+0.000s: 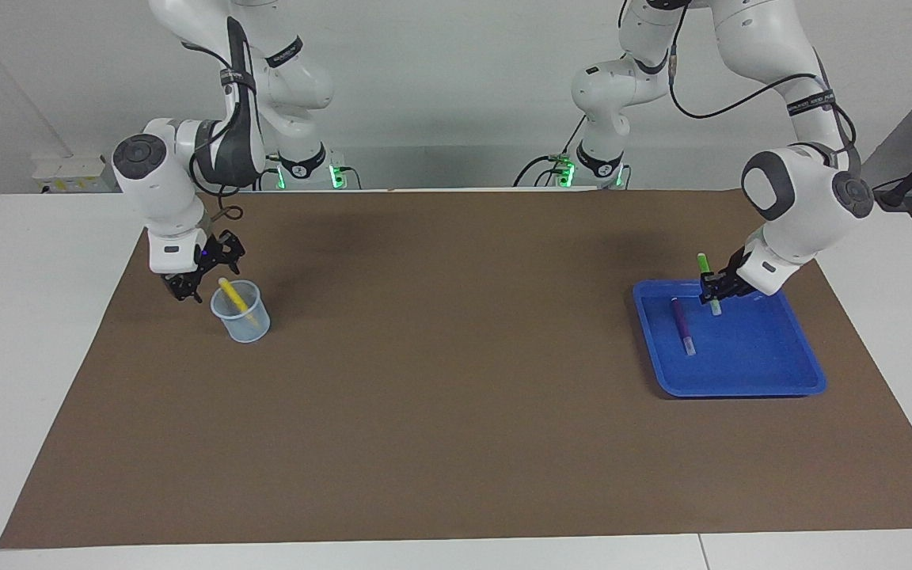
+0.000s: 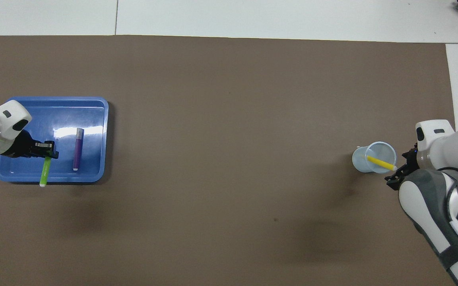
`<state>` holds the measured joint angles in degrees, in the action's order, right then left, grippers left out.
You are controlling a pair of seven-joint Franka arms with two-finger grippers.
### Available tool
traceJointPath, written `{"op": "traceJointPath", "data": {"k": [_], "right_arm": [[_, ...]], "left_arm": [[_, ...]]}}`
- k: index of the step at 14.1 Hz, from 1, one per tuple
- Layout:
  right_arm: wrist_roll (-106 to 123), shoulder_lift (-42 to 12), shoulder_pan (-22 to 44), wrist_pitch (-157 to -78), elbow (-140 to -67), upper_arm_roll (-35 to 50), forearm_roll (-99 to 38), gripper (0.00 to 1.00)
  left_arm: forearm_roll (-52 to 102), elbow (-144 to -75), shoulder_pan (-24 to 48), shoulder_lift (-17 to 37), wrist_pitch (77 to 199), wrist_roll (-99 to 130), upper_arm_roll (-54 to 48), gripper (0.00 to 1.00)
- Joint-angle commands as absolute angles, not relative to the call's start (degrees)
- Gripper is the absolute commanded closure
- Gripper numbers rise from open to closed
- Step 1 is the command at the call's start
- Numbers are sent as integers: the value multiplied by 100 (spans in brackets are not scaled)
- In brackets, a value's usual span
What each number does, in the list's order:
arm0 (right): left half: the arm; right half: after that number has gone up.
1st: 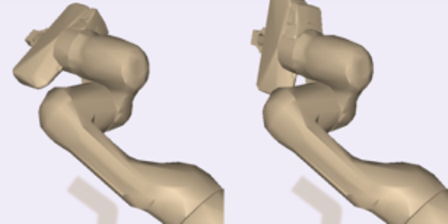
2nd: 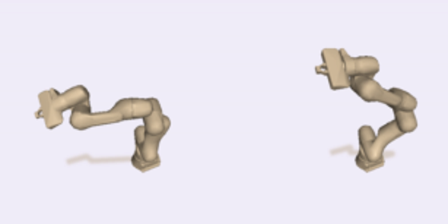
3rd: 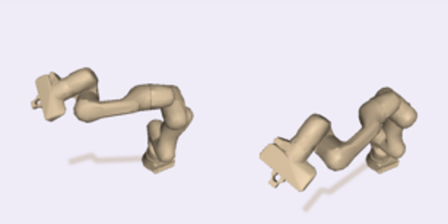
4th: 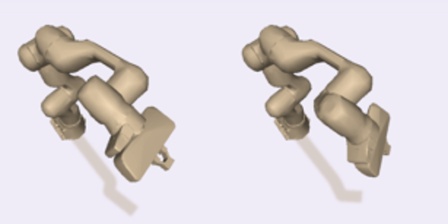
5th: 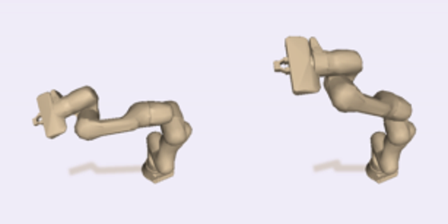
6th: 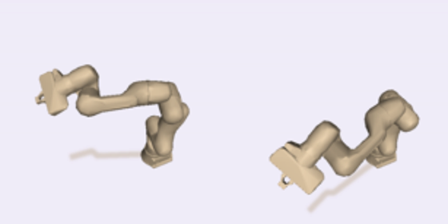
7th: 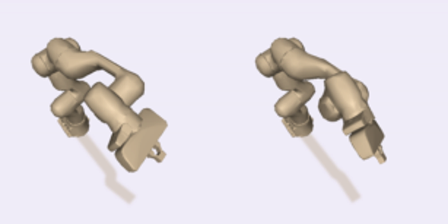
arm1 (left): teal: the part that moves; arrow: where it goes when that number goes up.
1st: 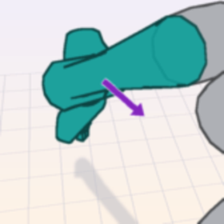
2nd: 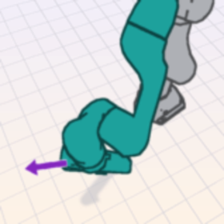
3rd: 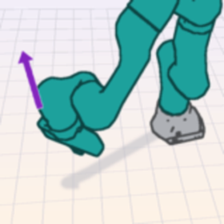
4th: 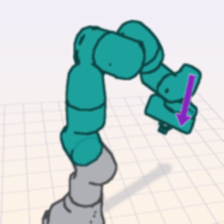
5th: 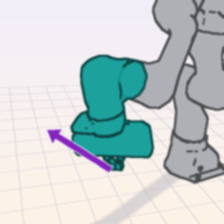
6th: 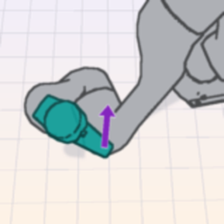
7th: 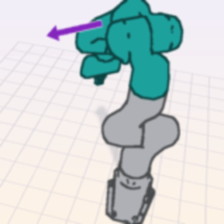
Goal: Right arm passes pens to left for tray arrangement
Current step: 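Lower the green pen into the blue tray and open the left gripper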
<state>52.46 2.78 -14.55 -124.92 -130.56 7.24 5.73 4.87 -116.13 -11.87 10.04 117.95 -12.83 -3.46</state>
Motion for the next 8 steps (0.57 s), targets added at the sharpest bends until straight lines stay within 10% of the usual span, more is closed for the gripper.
{"op": "traceJointPath", "data": {"k": [1, 8], "right_arm": [[4879, 492, -1538, -12516, -13254, 817, 668, 24], [4474, 457, -1450, -11953, -12841, 835, 475, 25]], "left_arm": [[290, -11373, -1310, 1326, 11961, -1485, -396, 100], [281, -11470, -1371, 1660, 12681, -1477, -387, 100]]}}
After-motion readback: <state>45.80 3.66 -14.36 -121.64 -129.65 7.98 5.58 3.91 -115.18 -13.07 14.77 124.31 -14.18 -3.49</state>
